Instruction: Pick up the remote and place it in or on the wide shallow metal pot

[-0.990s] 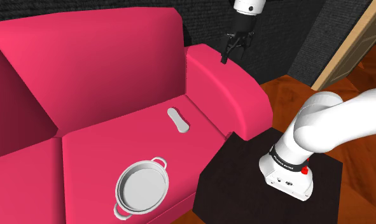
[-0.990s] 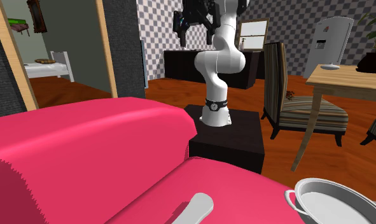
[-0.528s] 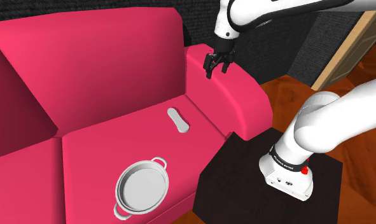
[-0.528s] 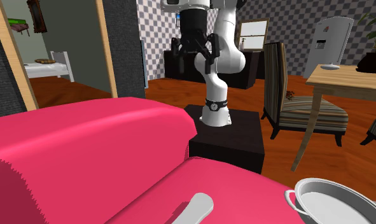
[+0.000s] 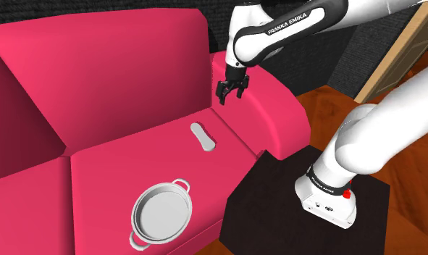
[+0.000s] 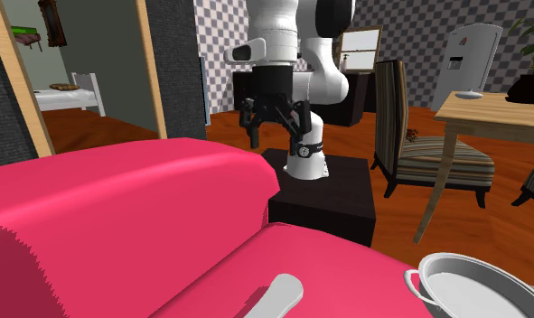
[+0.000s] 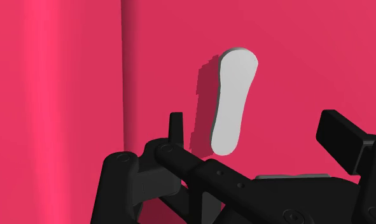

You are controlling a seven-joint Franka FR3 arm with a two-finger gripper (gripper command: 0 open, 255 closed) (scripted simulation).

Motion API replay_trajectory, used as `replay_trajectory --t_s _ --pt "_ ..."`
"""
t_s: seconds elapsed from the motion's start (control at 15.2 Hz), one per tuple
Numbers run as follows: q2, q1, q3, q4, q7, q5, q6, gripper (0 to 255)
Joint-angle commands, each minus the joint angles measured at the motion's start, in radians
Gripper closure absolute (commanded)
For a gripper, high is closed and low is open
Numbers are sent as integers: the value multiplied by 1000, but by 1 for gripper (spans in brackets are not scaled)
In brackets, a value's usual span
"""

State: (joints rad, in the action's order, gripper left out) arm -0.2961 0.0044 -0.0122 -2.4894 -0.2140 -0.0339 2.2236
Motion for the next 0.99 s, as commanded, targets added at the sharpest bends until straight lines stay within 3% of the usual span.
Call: replay_trajectory --t_s 0.0,0.46,0.92 --pt "73 3 4 8 -5 -2 64 0" --pt "350 13 17 93 -29 -2 249 0" --pt "633 27 21 241 -56 6 375 0"
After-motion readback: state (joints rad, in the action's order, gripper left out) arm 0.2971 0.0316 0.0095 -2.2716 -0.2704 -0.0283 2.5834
